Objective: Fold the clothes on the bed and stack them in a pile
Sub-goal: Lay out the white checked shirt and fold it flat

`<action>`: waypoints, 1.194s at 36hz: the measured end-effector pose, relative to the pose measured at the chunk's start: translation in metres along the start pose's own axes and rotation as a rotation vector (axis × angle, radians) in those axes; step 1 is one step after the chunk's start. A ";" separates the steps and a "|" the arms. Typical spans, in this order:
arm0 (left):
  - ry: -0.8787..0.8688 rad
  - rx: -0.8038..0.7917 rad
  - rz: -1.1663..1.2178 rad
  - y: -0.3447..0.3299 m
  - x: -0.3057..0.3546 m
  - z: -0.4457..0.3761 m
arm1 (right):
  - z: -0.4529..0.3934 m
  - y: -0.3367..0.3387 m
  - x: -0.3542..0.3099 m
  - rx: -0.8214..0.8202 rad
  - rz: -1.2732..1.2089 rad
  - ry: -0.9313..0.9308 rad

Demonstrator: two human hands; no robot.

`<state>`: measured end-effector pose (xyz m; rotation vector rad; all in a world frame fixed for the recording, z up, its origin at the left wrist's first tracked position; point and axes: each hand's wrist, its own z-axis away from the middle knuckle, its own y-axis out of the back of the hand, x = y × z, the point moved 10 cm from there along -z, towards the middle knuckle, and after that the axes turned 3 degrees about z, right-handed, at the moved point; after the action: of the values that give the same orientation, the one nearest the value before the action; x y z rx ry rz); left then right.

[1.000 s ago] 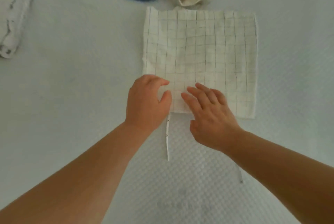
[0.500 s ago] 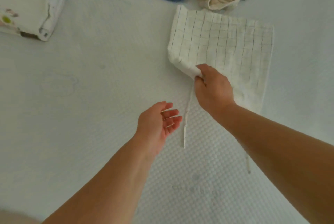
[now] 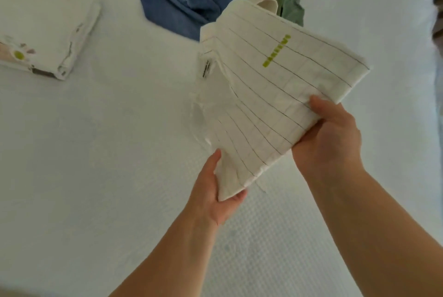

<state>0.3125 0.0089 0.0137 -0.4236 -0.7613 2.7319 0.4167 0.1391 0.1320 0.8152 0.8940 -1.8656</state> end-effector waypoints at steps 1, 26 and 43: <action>-0.057 0.020 -0.024 0.003 0.010 0.004 | -0.001 0.010 0.006 0.007 -0.068 -0.030; -0.780 -0.124 -1.017 -0.215 0.076 0.073 | -0.033 0.105 -0.068 0.060 -0.193 -0.013; -0.337 0.469 -1.282 0.062 0.015 -0.049 | 0.042 0.294 0.173 0.464 0.026 -0.606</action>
<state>0.3046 -0.0150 -0.0624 0.4977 -0.2374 1.6319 0.6074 -0.0730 -0.0608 0.4632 0.0720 -2.1509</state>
